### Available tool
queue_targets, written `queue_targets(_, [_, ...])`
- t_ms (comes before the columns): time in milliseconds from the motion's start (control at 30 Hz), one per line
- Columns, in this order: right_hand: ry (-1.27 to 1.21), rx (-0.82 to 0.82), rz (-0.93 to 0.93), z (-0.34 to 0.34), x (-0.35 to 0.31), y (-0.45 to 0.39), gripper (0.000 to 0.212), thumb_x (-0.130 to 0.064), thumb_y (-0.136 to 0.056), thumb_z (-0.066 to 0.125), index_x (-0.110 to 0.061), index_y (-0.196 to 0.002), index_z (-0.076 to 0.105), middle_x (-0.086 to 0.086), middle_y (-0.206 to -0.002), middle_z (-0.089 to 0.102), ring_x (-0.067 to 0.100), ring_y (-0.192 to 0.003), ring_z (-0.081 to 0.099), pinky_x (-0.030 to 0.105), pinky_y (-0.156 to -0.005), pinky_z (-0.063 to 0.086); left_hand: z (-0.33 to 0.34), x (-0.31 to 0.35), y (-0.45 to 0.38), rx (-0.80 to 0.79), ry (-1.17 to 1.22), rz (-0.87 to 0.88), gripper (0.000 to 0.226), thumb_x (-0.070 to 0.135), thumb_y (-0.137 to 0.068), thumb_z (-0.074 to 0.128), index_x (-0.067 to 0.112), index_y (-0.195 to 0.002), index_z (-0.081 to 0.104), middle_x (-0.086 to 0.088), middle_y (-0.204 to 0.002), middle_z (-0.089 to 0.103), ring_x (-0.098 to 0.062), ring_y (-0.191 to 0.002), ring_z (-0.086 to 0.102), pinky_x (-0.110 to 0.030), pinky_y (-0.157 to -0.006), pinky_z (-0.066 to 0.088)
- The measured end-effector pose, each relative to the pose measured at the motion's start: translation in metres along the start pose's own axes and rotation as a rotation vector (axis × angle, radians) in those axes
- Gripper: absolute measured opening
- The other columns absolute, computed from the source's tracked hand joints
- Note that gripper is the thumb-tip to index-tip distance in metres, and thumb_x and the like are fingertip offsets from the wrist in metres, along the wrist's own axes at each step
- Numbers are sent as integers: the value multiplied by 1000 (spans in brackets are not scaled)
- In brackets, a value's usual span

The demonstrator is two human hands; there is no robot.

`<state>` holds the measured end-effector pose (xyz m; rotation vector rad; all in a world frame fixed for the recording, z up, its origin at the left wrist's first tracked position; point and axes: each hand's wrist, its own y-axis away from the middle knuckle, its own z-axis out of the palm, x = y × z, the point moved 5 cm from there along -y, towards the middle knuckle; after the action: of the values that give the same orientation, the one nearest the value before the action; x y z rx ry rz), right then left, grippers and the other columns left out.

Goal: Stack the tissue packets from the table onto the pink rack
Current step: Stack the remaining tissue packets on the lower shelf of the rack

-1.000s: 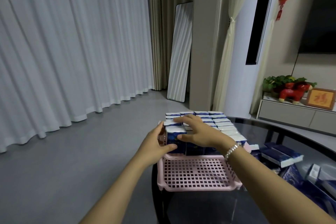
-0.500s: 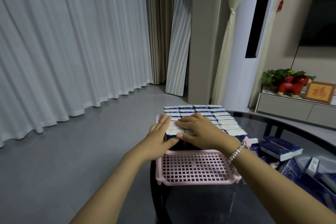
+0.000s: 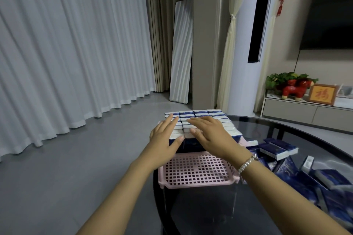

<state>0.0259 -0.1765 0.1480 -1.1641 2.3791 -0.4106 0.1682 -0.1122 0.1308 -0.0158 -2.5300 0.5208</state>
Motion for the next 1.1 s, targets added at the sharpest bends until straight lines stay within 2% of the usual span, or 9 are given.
queue_targets(100, [-72, 115, 30, -19, 4, 27, 48, -47, -94, 31, -24, -131, 52, -8, -129, 57, 12, -122, 41, 32, -104, 32, 4, 30, 10, 148, 9, 84, 45, 29, -98, 46, 27, -142, 39, 10, -148, 34, -7, -139, 21, -30, -120, 9])
queue_targets(200, [-65, 196, 58, -37, 12, 60, 41, -42, -93, 38, -23, -124, 57, -9, -116, 63, 11, -111, 46, 25, -96, 34, 19, 61, 22, 233, 68, 128, 35, 19, -95, 50, 24, -129, 54, 9, -130, 51, -7, -127, 38, -17, -112, 17])
queue_targets(333, [-31, 267, 155, -52, 33, 110, 32, -32, -91, 49, -21, -117, 62, -4, -105, 65, 16, -100, 51, 25, -85, 37, 59, 97, 35, 217, 204, 142, 33, 20, -89, 49, 19, -120, 61, 5, -119, 58, -13, -115, 49, -31, -103, 38])
queue_targets(500, [-13, 282, 321, -51, 79, 174, 26, -24, -90, 54, -20, -113, 65, -1, -102, 65, 20, -97, 54, 26, -78, 39, 126, 128, 47, 101, 328, 95, 32, 18, -89, 49, 15, -116, 64, 1, -114, 58, -10, -104, 54, -22, -96, 40])
queue_targets(633, [22, 239, 466, -38, 122, 217, 26, -23, -91, 56, -20, -115, 63, -3, -105, 64, 18, -100, 53, 24, -81, 40, 187, 137, 46, -33, 382, 20, 27, 17, -92, 51, 15, -116, 63, 6, -107, 54, -12, -101, 58, -29, -94, 46])
queue_targets(800, [114, 218, 623, -26, 169, 256, 26, -21, -86, 62, -19, -111, 67, 1, -102, 66, 26, -97, 55, 35, -84, 43, 249, 136, 39, -133, 380, -78, 25, 19, -94, 53, 14, -116, 62, 0, -112, 57, -8, -96, 57, -22, -91, 44])
queue_targets(933, [161, 186, 692, -16, 191, 278, 31, -26, -87, 62, -20, -117, 64, -1, -116, 60, 25, -112, 47, 35, -91, 33, 287, 138, 37, -220, 376, -126, 31, 27, -95, 53, 17, -123, 58, 5, -117, 51, -10, -105, 56, -23, -94, 43])
queue_targets(1000, [162, 221, 719, -13, 199, 284, 34, -25, -85, 65, -19, -119, 64, 3, -123, 57, 28, -116, 45, 39, -94, 33, 300, 140, 34, -218, 350, -119, 39, 31, -95, 52, 19, -132, 53, 5, -125, 47, -11, -114, 51, -24, -100, 39])
queue_targets(1100, [184, 237, 767, -10, 207, 289, 47, -27, -85, 65, -16, -129, 56, 6, -134, 51, 31, -120, 42, 45, -100, 34, 319, 140, 30, -277, 238, -97, 51, 40, -96, 45, 27, -145, 37, 5, -145, 28, -15, -135, 26, -28, -108, 28])
